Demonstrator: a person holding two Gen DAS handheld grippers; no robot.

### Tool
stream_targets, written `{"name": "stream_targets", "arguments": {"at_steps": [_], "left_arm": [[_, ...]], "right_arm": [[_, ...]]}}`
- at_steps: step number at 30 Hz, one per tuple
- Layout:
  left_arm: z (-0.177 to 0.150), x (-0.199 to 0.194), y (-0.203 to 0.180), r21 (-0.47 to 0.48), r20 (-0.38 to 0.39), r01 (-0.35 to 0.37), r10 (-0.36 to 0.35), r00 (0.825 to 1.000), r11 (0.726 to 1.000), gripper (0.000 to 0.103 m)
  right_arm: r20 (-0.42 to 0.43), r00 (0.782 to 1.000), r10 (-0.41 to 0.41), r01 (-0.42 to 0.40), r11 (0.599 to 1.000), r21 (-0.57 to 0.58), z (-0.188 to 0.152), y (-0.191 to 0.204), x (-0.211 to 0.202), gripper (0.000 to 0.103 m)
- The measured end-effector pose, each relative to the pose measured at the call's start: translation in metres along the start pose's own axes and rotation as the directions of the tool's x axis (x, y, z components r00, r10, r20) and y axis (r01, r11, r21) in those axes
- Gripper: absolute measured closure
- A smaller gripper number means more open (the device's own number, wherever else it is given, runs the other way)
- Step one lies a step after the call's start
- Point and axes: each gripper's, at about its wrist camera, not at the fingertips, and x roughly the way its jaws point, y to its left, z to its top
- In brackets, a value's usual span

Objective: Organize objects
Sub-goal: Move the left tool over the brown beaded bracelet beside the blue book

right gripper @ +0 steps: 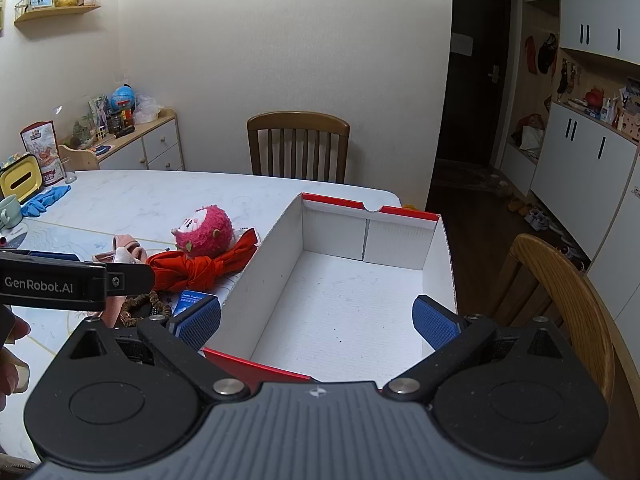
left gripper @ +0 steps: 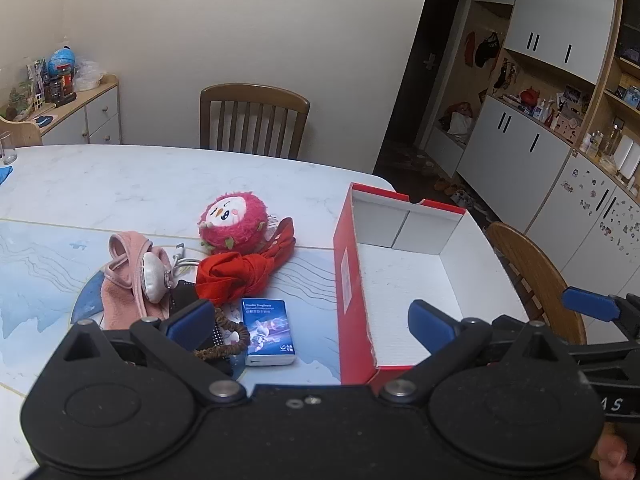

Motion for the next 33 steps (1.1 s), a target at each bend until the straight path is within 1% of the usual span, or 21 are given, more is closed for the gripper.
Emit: {"name": "stream_targets", "arguments": {"at_steps": [10,18,23,28,33], "left_arm": [[0.002,0.002,0.008,-0.009,-0.002,0.008,-0.008,1.000,1.000,0.001],[0.002,0.022,0.026,-0.054,-0.058,-0.025,0.022,0.998,0.998,0.002],[-0.003,0.037,0.029,0.012,-0.056,-0.062,0.062,0.997,0.998,0.003],[-0.009,0.054,0.030,0.074,-0.064,-0.045,0.050,0.997,0.996,0.005],[-0.019,0.075,0.034,0.121,-0.091,-0.053,0.064,0.994,0.991,0.008]], "right_arm": [[0.002,1.000,-0.001,0.001,1.000,-0.005,-0.001,0.005,0.001,0.000],[-0.006,0.999,-0.039,0.039,0.999,0.001,0.003,0.005,0.009,0.001],[-0.029,0.996,-0.083,0.084,0.996,0.023,0.003,-0.003,0.018,0.001],[-0.063,0.989,-0.137,0.140,0.989,0.041,0.001,-0.016,0.029,0.001],[-0.096,0.978,-0.186,0.192,0.980,0.054,-0.003,-0.034,0.041,0.001]]}}
